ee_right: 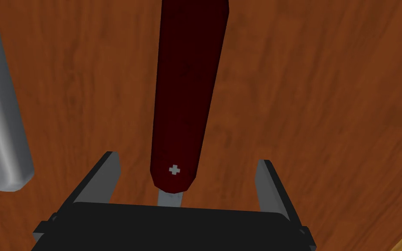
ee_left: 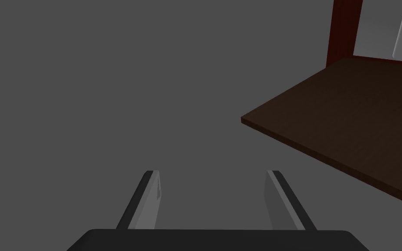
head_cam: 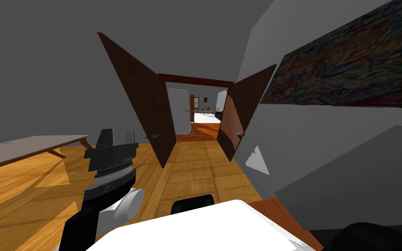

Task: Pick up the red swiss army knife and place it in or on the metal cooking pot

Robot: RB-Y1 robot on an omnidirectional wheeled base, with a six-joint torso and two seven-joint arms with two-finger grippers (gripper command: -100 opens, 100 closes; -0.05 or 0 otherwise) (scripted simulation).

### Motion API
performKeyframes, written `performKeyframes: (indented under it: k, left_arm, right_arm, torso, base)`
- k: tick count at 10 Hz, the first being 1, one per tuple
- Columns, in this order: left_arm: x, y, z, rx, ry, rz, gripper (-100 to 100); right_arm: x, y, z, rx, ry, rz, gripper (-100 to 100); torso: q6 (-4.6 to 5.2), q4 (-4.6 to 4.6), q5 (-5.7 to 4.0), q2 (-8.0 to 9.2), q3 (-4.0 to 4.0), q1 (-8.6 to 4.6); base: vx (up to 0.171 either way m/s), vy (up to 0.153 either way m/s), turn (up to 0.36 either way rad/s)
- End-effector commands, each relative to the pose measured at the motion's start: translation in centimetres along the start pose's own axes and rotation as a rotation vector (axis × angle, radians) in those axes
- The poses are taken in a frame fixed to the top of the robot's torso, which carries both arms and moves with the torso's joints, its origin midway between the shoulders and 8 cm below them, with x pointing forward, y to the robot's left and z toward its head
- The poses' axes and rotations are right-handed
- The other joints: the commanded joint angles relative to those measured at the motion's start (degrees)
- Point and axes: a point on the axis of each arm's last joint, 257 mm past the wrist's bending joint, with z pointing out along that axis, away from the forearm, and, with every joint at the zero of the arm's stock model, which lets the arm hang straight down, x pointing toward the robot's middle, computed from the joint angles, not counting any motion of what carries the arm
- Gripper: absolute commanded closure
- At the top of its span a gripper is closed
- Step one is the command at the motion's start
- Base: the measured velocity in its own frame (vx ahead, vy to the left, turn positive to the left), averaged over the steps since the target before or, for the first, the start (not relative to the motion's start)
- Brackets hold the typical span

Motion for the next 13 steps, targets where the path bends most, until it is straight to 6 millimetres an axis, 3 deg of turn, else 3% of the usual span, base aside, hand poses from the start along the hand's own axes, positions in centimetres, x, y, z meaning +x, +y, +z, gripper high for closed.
performKeyframes:
  k: [1, 2, 6, 7, 8, 12, 13]
  left_arm:
    - [0.0, 0.0, 0.0, 0.0, 0.0, 0.0, 0]
    - [0.0, 0.0, 0.0, 0.0, 0.0, 0.0, 0]
    - [0.0, 0.0, 0.0, 0.0, 0.0, 0.0, 0]
    - [0.0, 0.0, 0.0, 0.0, 0.0, 0.0, 0]
    - [0.0, 0.0, 0.0, 0.0, 0.0, 0.0, 0]
    - [0.0, 0.0, 0.0, 0.0, 0.0, 0.0, 0]
    - [0.0, 0.0, 0.0, 0.0, 0.0, 0.0, 0]
  right_arm:
    - [0.0, 0.0, 0.0, 0.0, 0.0, 0.0, -100]
    - [0.0, 0.1, 0.1, 0.001, 0.0, 0.001, 100]
    - [0.0, 0.1, 0.1, 0.001, 0.0, 0.002, 100]
    - [0.0, 0.0, 0.1, 0.001, 0.0, 0.002, 0]
    - [-0.1, -1.0, -0.8, 0.003, 0.002, -0.006, 100]
    - [0.0, -2.1, -1.5, 0.005, 0.004, -0.013, 100]
    - [0.1, -2.1, -1.6, 0.005, 0.005, -0.014, 0]
  torso:
    - [0.0, 0.0, 0.0, 0.0, 0.0, 0.0]
    - [-0.01, -0.01, 0.02, -0.01, -0.01, 0.02]
    - [-0.02, -0.01, 0.0, 0.0, 0.0, 0.01]
    - [-0.01, -0.01, 0.0, 0.0, 0.0, 0.01]
    - [-0.01, -0.01, 0.0, 0.0, 0.0, 0.01]
    - [-0.01, -0.03, 0.04, -0.06, -0.04, 0.15]
    - [-0.01, -0.02, 0.02, -0.04, -0.03, 0.11]
  base:
    - [0.0, 0.0, 0.0]
    - [0.0, 0.0, 0.0]
    - [0.0, 0.0, 0.0]
    - [0.0, 0.0, 0.0]
    - [-0.005, 0.0, -0.004]
    - [0.008, 0.018, -0.019]
    - [0.0, 0.0, 0.0]
